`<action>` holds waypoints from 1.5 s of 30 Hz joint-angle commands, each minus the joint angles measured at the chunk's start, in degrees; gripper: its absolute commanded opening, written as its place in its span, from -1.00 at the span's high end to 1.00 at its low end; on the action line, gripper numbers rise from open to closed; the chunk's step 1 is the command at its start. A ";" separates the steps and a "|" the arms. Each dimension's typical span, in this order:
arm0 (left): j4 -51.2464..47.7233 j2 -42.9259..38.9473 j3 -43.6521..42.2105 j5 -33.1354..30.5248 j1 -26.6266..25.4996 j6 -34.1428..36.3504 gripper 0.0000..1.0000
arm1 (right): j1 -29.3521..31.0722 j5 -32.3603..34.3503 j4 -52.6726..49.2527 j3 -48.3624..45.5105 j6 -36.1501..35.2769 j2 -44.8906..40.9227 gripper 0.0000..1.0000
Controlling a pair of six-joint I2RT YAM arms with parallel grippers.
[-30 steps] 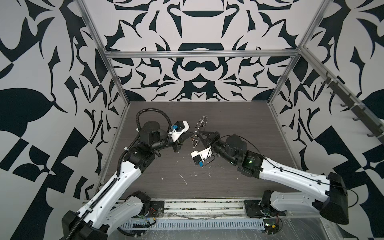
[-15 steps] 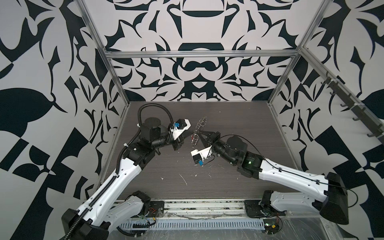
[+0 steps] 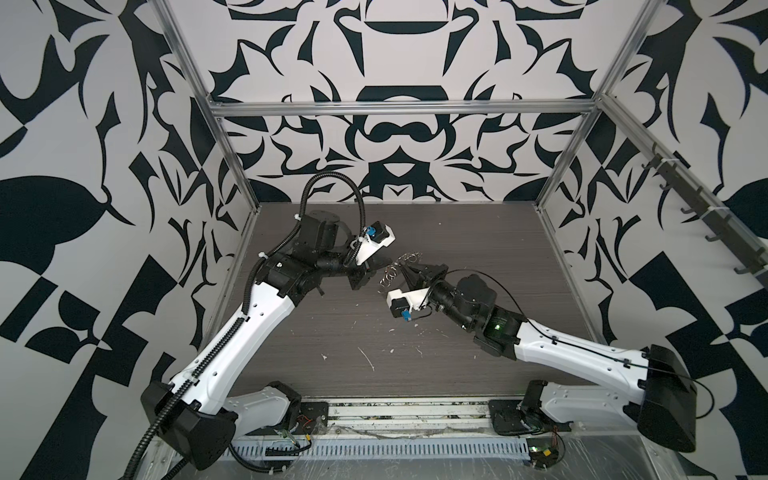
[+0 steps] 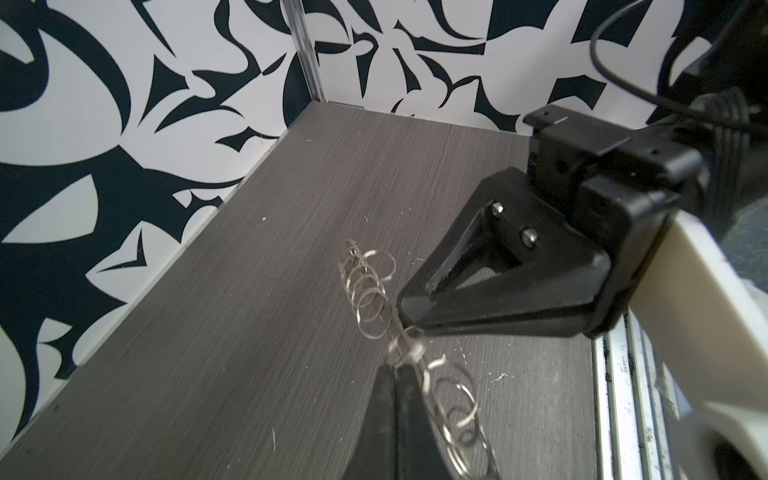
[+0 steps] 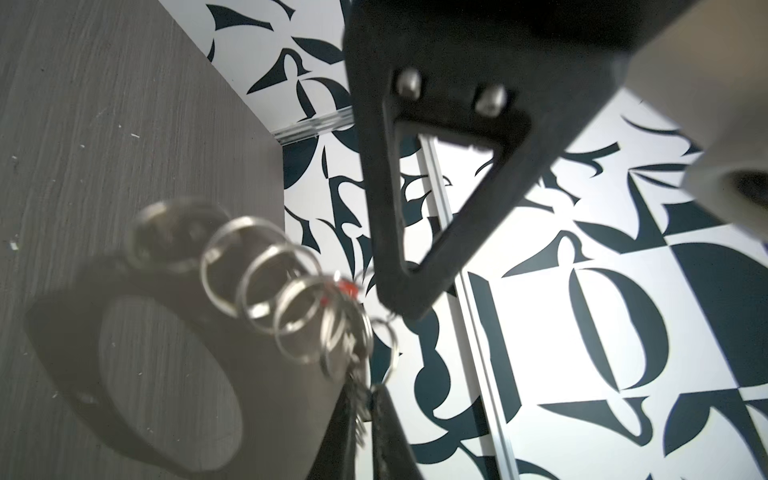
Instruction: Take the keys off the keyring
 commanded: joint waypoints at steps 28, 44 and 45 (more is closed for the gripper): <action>-4.92 1.22 -2.60 -1.58 -0.98 -1.17 1.00 | -11.40 -31.20 -11.80 7.04 53.04 -3.86 0.49; -4.02 1.08 -2.85 -1.42 -1.07 -1.53 1.00 | -11.35 -40.19 -21.15 14.87 60.94 5.16 0.59; -4.02 1.08 -2.91 -1.48 -1.07 -1.54 1.00 | -11.39 -40.47 -21.15 14.97 61.16 5.44 0.59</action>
